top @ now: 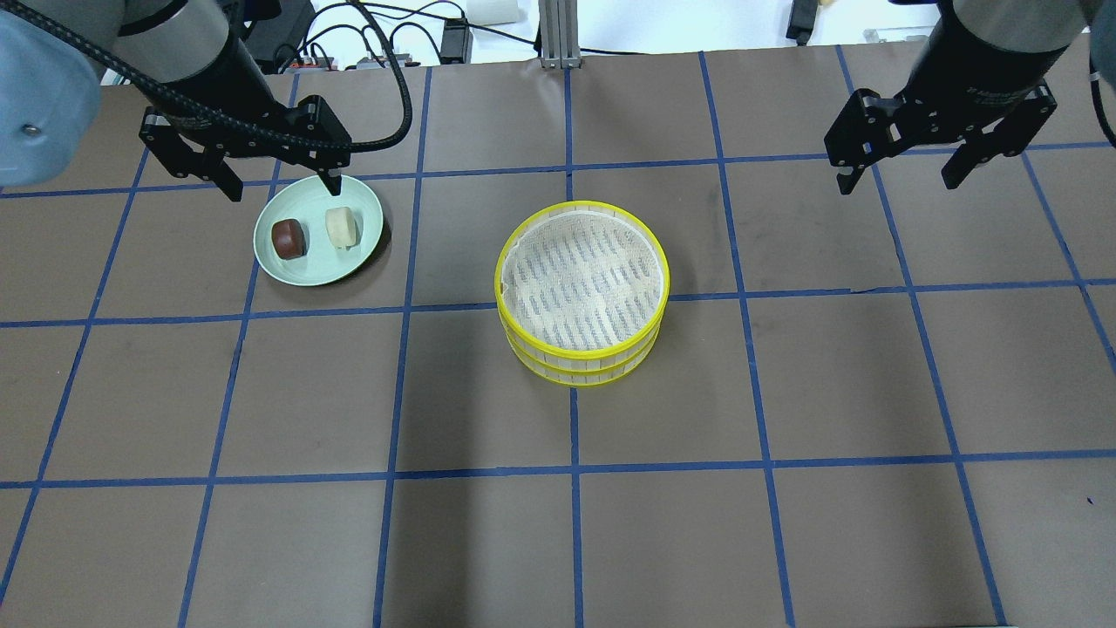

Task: Place buns in different layers of steamer
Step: 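Lower the left gripper toward the white bun on the green plate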

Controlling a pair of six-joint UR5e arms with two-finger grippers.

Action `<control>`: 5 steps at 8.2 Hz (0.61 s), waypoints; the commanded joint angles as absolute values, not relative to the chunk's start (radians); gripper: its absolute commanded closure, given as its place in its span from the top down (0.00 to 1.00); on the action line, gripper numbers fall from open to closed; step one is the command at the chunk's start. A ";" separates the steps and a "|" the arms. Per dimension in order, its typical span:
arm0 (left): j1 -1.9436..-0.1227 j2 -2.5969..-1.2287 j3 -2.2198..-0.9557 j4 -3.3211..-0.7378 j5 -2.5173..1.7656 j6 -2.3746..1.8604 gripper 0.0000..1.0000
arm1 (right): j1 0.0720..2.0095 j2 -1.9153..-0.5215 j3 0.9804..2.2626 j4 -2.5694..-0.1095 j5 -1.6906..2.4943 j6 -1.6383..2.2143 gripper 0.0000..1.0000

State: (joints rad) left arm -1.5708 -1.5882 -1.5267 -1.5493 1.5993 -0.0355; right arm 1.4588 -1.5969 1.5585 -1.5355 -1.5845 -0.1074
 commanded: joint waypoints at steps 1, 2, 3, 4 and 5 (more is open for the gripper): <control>-1.571 -1.588 -1.528 -1.549 1.600 -0.032 1.00 | 1.459 -1.597 1.559 -1.536 -1.585 -0.107 1.00; -1.568 -1.588 -1.528 -1.548 1.601 -0.031 1.00 | 1.459 -1.597 1.559 -1.536 -1.585 -0.107 1.00; -1.554 -1.591 -1.526 -1.534 1.601 -0.026 1.00 | 1.459 -1.597 1.559 -1.536 -1.585 -0.107 1.00; -1.533 -1.610 -1.526 -1.473 1.601 -0.012 1.00 | 1.459 -1.597 1.559 -1.536 -1.585 -0.107 1.00; -1.511 -1.636 -1.526 -1.451 1.600 0.001 1.00 | 1.459 -1.597 1.559 -1.536 -1.585 -0.107 1.00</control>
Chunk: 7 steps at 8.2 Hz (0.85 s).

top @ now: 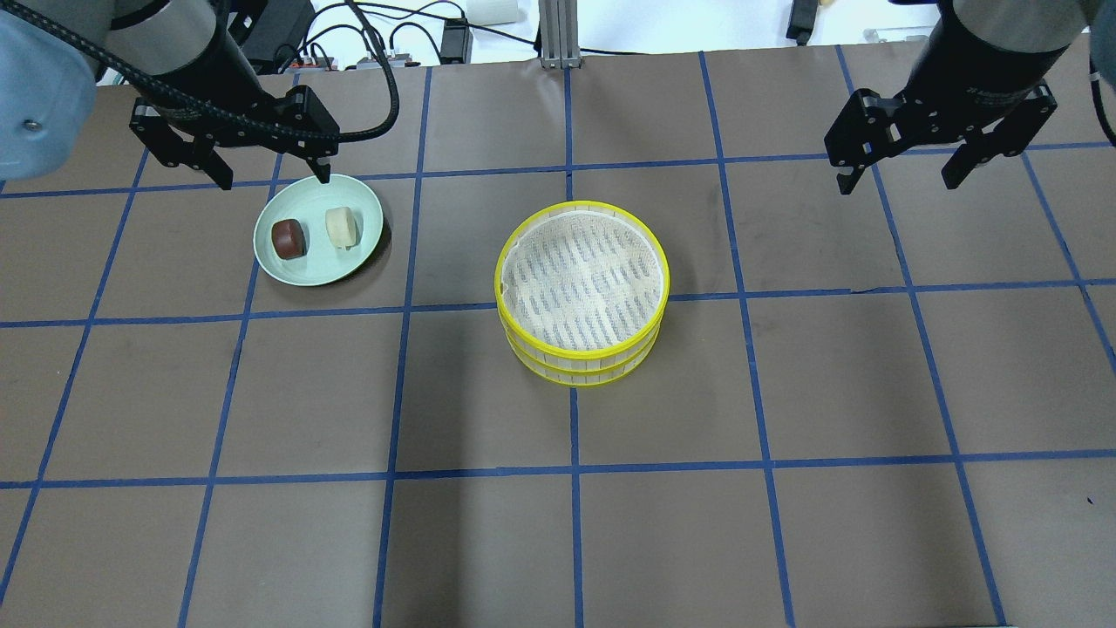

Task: Place buns in different layers of steamer
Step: 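Lower the left gripper toward the white bun on the green plate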

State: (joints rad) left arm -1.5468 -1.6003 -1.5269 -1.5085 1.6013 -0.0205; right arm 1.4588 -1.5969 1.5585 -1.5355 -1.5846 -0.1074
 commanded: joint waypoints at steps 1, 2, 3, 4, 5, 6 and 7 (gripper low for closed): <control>-1.496 -1.670 -1.526 -1.393 1.601 0.059 1.00 | 1.459 -1.597 1.559 -1.536 -1.586 -0.107 1.00; -1.474 -1.704 -1.526 -1.355 1.601 0.095 1.00 | 1.459 -1.597 1.559 -1.536 -1.586 -0.107 1.00; -1.444 -1.745 -1.526 -1.341 1.597 0.135 1.00 | 1.459 -1.597 1.559 -1.536 -1.586 -0.107 1.00; -1.418 -1.788 -1.526 -1.278 1.592 0.181 1.00 | 1.459 -1.597 1.559 -1.536 -1.586 -0.107 1.00; -1.408 -1.843 -1.528 -1.244 1.592 0.205 1.00 | 1.459 -1.597 1.559 -1.536 -1.586 -0.107 1.00; -1.408 -1.909 -1.529 -1.167 1.591 0.210 1.00 | 1.459 -1.597 1.559 -1.536 -1.586 -0.107 1.00; -1.408 -1.966 -1.531 -1.120 1.586 0.207 1.00 | 1.459 -1.597 1.559 -1.534 -1.586 -0.107 1.00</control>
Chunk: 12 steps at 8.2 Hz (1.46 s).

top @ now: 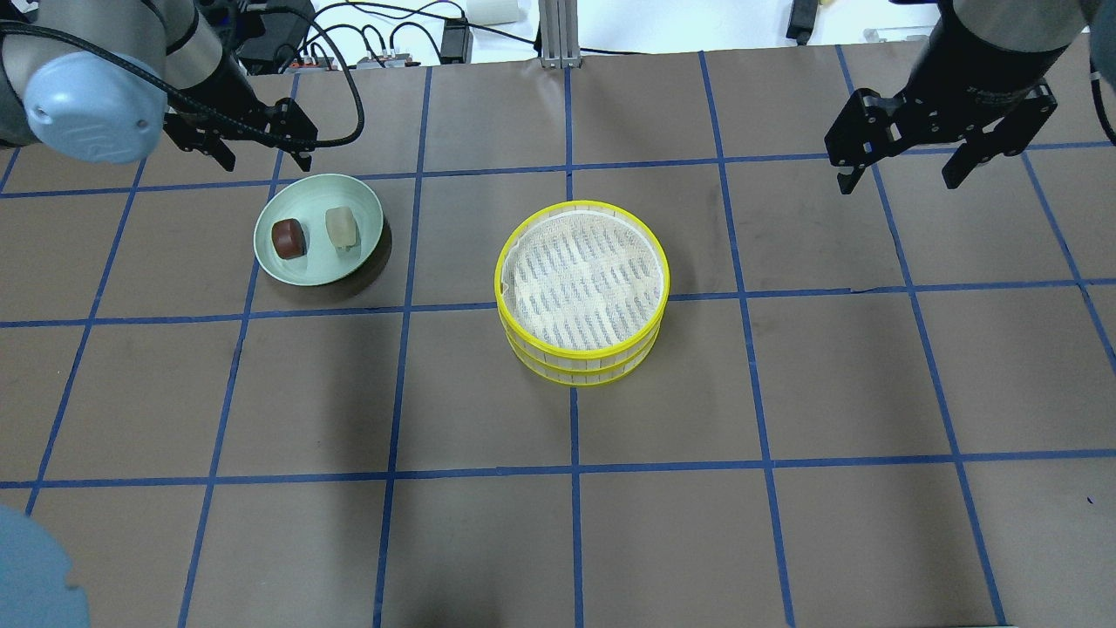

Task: Place buns in different layers of steamer
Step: 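Lower the left gripper toward the white bun on the green plate, then grasp the white bun with the left gripper and lift it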

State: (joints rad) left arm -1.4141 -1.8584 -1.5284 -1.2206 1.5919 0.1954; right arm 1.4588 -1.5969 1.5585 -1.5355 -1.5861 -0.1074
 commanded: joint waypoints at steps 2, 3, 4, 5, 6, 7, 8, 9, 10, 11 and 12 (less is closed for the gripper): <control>-1.408 -2.081 -1.581 -0.957 1.549 0.209 1.00 | 1.459 -1.597 1.559 -1.536 -1.586 -0.107 1.00; -1.408 -2.113 -1.577 -0.933 1.549 0.210 1.00 | 1.459 -1.597 1.559 -1.536 -1.585 -0.107 1.00; -1.408 -2.140 -1.577 -0.910 1.558 0.213 1.00 | 1.459 -1.597 1.559 -1.536 -1.585 -0.107 1.00; -1.408 -2.170 -1.572 -0.867 1.565 0.216 1.00 | 1.459 -1.597 1.559 -1.536 -1.585 -0.107 1.00; -1.408 -2.180 -1.574 -0.855 1.563 0.201 0.95 | 1.459 -1.597 1.559 -1.536 -1.585 -0.107 1.00; -1.411 -2.180 -1.577 -0.859 1.562 0.177 0.89 | 1.459 -1.597 1.559 -1.536 -1.585 -0.107 1.00; -1.416 -2.178 -1.581 -0.865 1.563 0.163 0.76 | 1.459 -1.597 1.559 -1.536 -1.585 -0.107 1.00; -1.416 -2.178 -1.585 -0.867 1.563 0.163 0.63 | 1.459 -1.597 1.559 -1.536 -1.583 -0.107 1.00; -1.417 -2.177 -1.589 -0.867 1.562 0.126 0.62 | 1.459 -1.597 1.559 -1.536 -1.585 -0.107 1.00; -1.417 -2.177 -1.589 -0.868 1.563 0.114 0.50 | 1.459 -1.597 1.559 -1.536 -1.585 -0.107 1.00; -1.417 -2.175 -1.589 -0.870 1.565 0.117 0.36 | 1.459 -1.597 1.559 -1.536 -1.585 -0.107 1.00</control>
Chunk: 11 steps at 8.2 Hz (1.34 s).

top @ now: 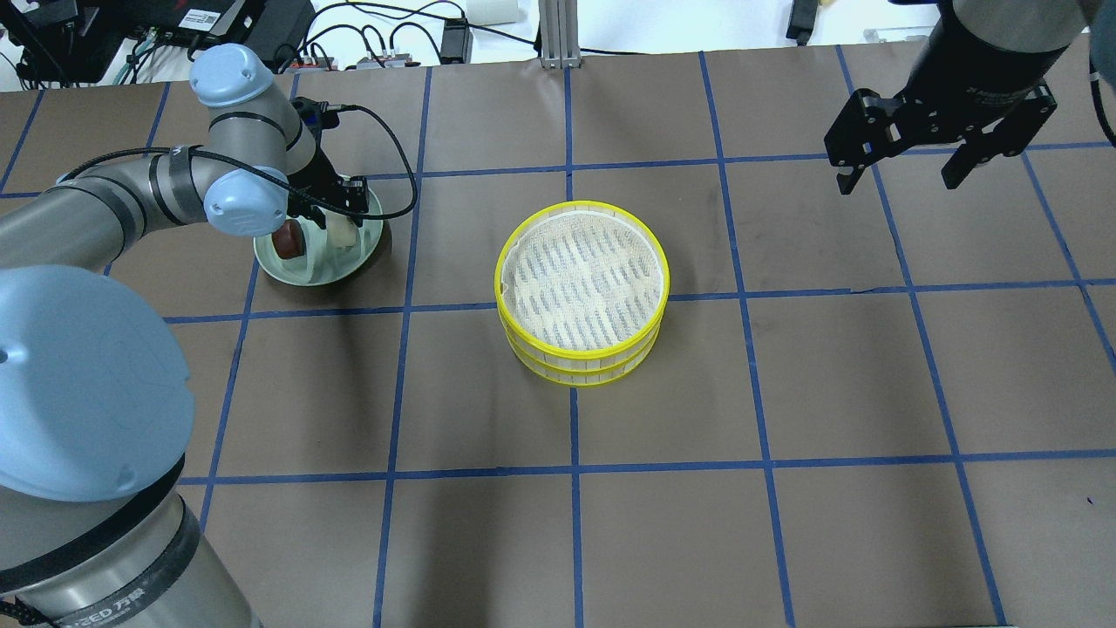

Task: Place buns in different layers of steamer
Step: 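Grasp the white bun with the left gripper and lift it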

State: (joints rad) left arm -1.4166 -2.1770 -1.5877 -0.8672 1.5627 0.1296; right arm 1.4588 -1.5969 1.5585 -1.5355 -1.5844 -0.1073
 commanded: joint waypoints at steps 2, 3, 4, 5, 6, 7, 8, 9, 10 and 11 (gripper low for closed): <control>-1.417 -2.172 -1.591 -0.870 1.569 0.114 0.15 | 1.459 -1.597 1.559 -1.534 -1.586 -0.106 1.00; -1.417 -2.171 -1.589 -0.870 1.569 0.112 0.10 | 1.459 -1.597 1.559 -1.526 -1.589 -0.106 1.00; -1.417 -2.169 -1.589 -0.871 1.569 0.112 0.09 | 1.459 -1.597 1.559 -1.526 -1.591 -0.106 1.00; -1.417 -2.161 -1.588 -0.885 1.569 0.113 0.06 | 1.459 -1.597 1.559 -1.526 -1.591 -0.106 1.00; -1.417 -2.148 -1.586 -0.891 1.569 0.115 0.04 | 1.459 -1.597 1.559 -1.528 -1.586 -0.106 1.00; -1.417 -2.128 -1.577 -0.919 1.571 0.117 0.03 | 1.459 -1.591 1.563 -1.528 -1.576 -0.107 1.00; -1.417 -2.102 -1.568 -0.972 1.594 0.117 0.00 | 1.460 -1.559 1.575 -1.528 -1.571 -0.107 1.00; -1.420 -2.074 -1.559 -1.011 1.603 0.115 0.00 | 1.460 -1.536 1.588 -1.535 -1.569 -0.095 1.00; -1.428 -2.048 -1.548 -1.067 1.603 0.110 0.00 | 1.463 -1.528 1.589 -1.543 -1.569 -0.063 1.00; -1.431 -2.024 -1.537 -1.112 1.603 0.109 0.00 | 1.483 -1.507 1.589 -1.551 -1.571 -0.008 1.00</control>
